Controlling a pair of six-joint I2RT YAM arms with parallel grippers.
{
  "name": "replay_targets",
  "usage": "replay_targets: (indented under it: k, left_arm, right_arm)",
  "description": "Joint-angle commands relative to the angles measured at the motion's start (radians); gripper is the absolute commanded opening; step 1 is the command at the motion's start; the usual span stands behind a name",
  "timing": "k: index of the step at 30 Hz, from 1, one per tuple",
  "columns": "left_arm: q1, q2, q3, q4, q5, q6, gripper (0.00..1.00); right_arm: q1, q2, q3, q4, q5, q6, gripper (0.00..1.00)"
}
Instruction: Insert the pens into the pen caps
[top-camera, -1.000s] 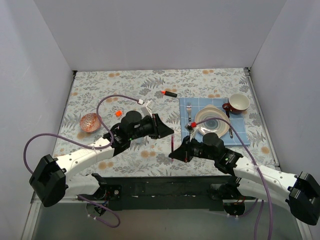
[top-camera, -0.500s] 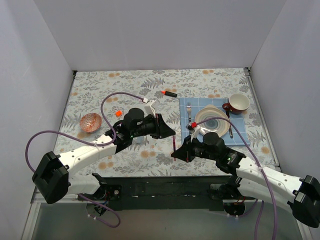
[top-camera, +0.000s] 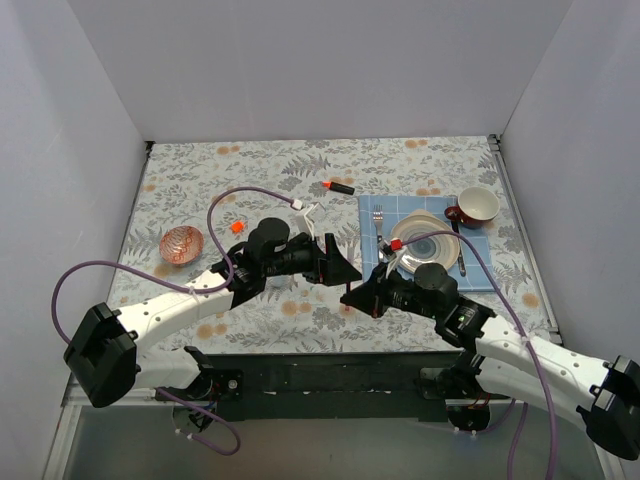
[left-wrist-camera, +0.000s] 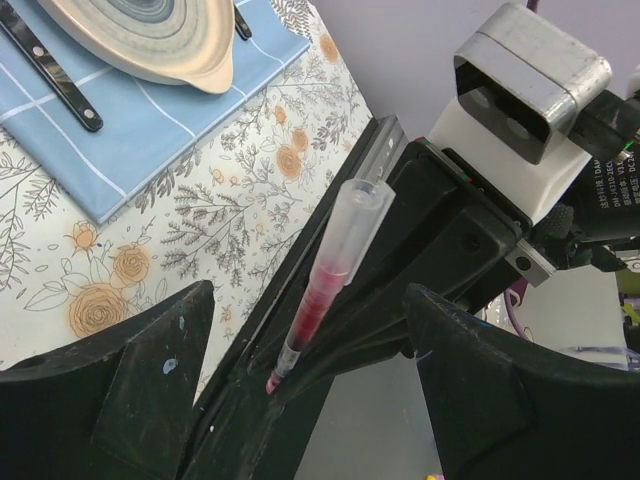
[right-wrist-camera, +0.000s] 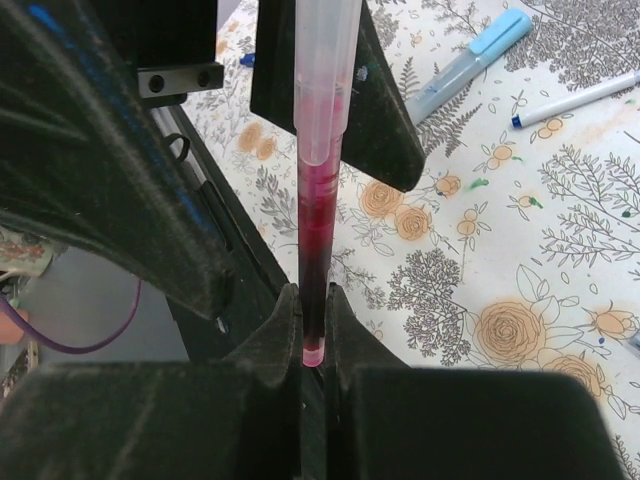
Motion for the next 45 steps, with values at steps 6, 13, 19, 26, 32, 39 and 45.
replay_targets:
  k: [6, 13, 19, 26, 32, 39, 45]
  left_arm:
    - [-0.001, -0.001, 0.067, 0.043, 0.013, 0.041, 0.76]
    - [-0.001, -0.008, 0.091, 0.087, 0.047, 0.047, 0.74]
    - [0.001, -0.002, 0.117, 0.073, 0.021, 0.073, 0.70]
    - [-0.001, 0.003, 0.128, 0.067, 0.026, 0.096, 0.40]
    - [-0.001, 0.016, 0.059, 0.111, 0.142, 0.055, 0.00]
    - [-0.001, -0.039, -0.048, 0.168, 0.153, -0.013, 0.00]
    - [-0.002, -0.031, -0.224, 0.427, 0.174, -0.183, 0.00]
  right_arm:
    - [-0.003, -0.048, 0.005, 0.065, -0.042, 0.003, 0.01]
    - [-0.001, -0.044, -0.006, 0.073, -0.065, 0.009, 0.01]
    - [-0.001, -0.054, -0.015, 0.076, -0.071, 0.015, 0.01]
    - [-0.001, -0.059, -0.018, 0.079, -0.072, 0.017, 0.01]
    - [-0.001, -0.088, -0.029, 0.151, -0.003, 0.073, 0.01]
    - [-0.003, -0.076, 0.087, 0.073, 0.151, 0.021, 0.01]
    - [-0.032, -0.053, 0.211, 0.052, 0.306, -0.055, 0.01]
